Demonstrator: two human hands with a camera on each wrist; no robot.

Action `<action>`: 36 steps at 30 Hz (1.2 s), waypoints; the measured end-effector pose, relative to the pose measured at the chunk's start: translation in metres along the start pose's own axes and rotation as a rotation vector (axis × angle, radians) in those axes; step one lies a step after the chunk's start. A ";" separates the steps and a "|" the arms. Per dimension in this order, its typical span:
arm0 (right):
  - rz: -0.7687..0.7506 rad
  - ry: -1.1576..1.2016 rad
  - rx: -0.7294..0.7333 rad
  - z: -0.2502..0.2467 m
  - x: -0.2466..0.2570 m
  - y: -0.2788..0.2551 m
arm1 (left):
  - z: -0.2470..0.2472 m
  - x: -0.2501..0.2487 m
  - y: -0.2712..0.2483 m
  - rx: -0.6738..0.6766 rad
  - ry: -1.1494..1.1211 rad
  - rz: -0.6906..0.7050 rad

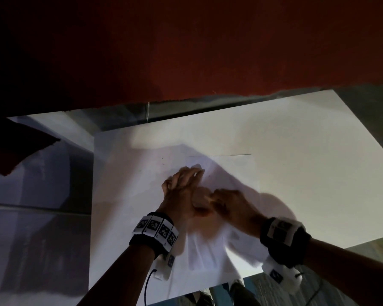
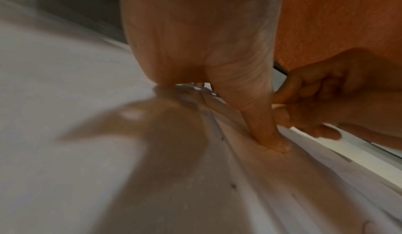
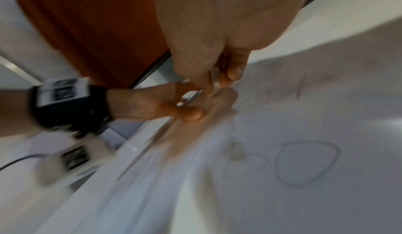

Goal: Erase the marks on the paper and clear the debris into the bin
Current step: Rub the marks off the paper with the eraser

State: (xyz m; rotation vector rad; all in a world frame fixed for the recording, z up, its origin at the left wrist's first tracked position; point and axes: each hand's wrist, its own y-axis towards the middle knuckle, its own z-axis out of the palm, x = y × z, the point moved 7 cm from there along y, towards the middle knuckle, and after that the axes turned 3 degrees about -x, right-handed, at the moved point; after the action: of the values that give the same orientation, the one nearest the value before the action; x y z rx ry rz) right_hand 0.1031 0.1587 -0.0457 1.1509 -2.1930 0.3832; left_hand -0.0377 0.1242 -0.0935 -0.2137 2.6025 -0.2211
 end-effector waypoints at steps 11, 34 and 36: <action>0.051 0.023 0.039 -0.002 -0.011 0.022 | 0.004 0.004 0.005 -0.006 0.032 0.022; 0.201 -0.090 -0.150 -0.031 -0.039 0.048 | -0.004 -0.004 0.001 0.002 0.019 0.031; 0.297 -0.058 -0.216 -0.051 -0.059 0.042 | -0.007 -0.011 0.000 0.010 0.032 0.044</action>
State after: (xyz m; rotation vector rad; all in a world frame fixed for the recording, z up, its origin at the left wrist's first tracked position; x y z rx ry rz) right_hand 0.1140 0.2470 -0.0435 0.7307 -2.3954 0.2296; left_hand -0.0320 0.1268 -0.0822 -0.1504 2.6346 -0.2231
